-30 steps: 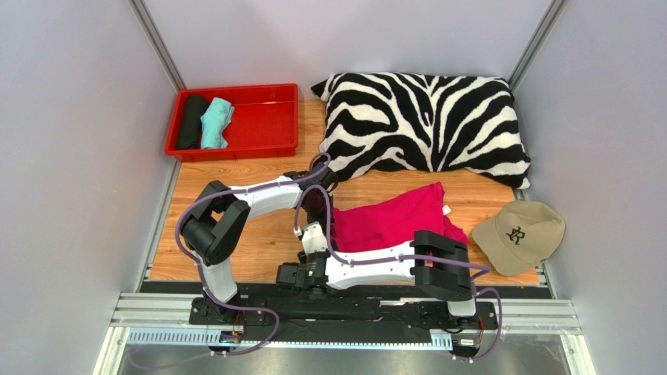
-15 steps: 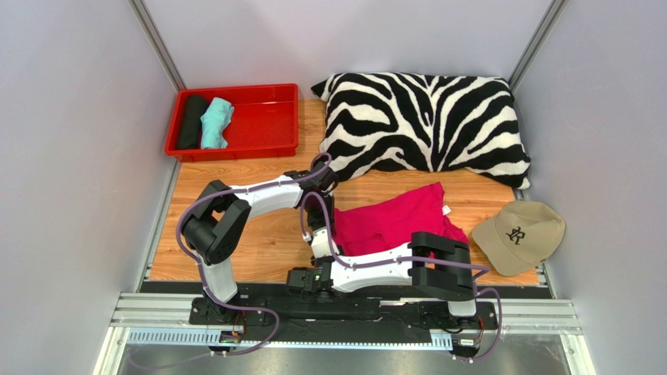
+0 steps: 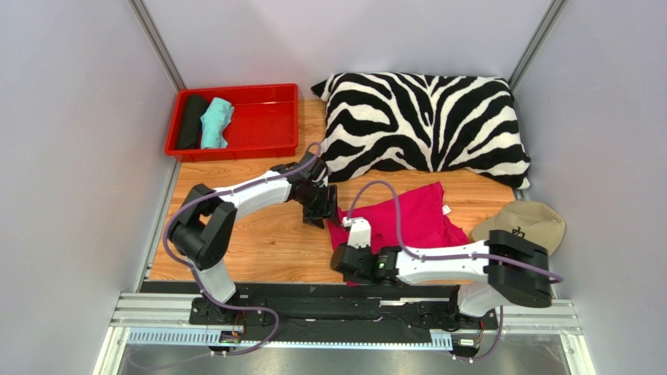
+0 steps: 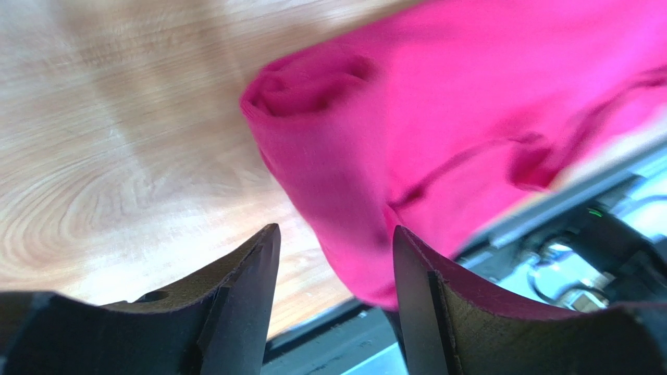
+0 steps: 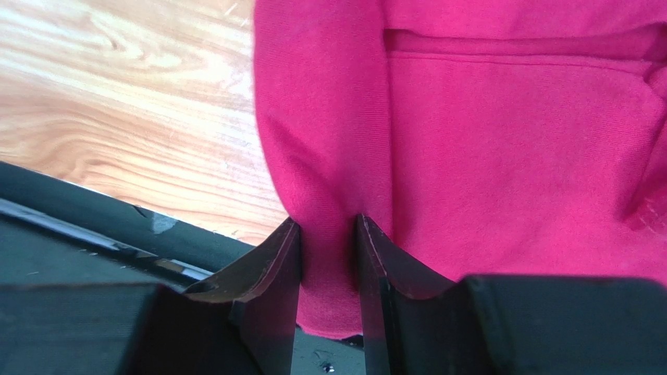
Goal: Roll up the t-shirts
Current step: Roll the T-shirt to the center of the board.
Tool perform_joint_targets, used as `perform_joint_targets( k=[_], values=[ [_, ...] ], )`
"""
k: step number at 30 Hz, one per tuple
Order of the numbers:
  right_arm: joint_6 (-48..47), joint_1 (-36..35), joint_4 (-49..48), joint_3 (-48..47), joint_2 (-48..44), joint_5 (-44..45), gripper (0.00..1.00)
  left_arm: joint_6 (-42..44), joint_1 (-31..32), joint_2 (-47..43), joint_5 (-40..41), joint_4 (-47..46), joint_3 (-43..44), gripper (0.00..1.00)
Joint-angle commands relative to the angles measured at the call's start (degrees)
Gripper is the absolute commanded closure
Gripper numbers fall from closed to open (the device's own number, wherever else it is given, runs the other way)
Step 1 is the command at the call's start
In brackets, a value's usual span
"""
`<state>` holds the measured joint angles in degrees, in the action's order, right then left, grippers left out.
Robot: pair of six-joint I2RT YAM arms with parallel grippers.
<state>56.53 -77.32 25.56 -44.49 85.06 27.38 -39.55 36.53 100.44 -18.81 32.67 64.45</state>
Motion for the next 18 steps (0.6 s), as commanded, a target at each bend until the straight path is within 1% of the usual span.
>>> perform_joint_targets(
  k=[1, 2, 3, 4, 6, 7, 8, 13, 15, 17, 18],
  values=[
    [0.77, 4.89, -19.54, 8.70, -6.82, -10.31, 0.66, 1.59, -1.81, -6.92, -4.39, -4.62, -0.19, 0.37],
    [1.47, 7.07, -21.93, 10.89, -9.01, -13.54, 0.66, 0.89, -2.34, -8.32, -5.61, -5.59, -1.59, 0.38],
    [3.04, 8.05, -24.13, 14.31, -10.07, -14.97, 0.66, 0.44, -2.43, -8.94, -6.15, -7.60, -2.30, 0.39],
    [3.84, 9.02, -28.68, 16.17, -10.87, -16.20, 0.66, 0.00, -2.43, -9.82, -6.33, -8.14, -2.92, 0.39],
    [6.64, 11.83, -32.84, 21.08, -13.42, -20.07, 0.66, 0.00, -2.61, -10.44, -7.03, -9.71, -4.41, 0.40],
    [7.79, 12.80, -36.68, 22.50, -13.95, -21.30, 0.66, -0.52, -2.61, -11.05, -7.21, -10.51, -5.20, 0.41],
    [8.67, 14.55, -38.29, 23.65, -14.74, -23.23, 0.66, -0.88, -2.70, -11.32, -7.73, -11.39, -6.86, 0.41],
    [14.64, 17.73, -47.61, 30.76, -15.01, -26.50, 0.66, -2.63, -2.52, -10.89, -10.02, -17.72, -11.18, 0.41],
    [16.15, 18.69, -50.50, 32.00, -14.31, -28.78, 0.66, -3.16, -2.43, -10.36, -11.16, -20.17, -13.02, 0.41],
    [17.73, 19.13, -51.92, 33.41, -13.78, -29.13, 0.66, -4.21, -2.43, -9.92, -11.51, -22.11, -14.95, 0.40],
    [18.26, 19.22, -52.36, 33.68, -13.60, -29.22, 0.66, -4.65, -2.43, -9.83, -11.86, -24.55, -15.57, 0.40]
  ],
)
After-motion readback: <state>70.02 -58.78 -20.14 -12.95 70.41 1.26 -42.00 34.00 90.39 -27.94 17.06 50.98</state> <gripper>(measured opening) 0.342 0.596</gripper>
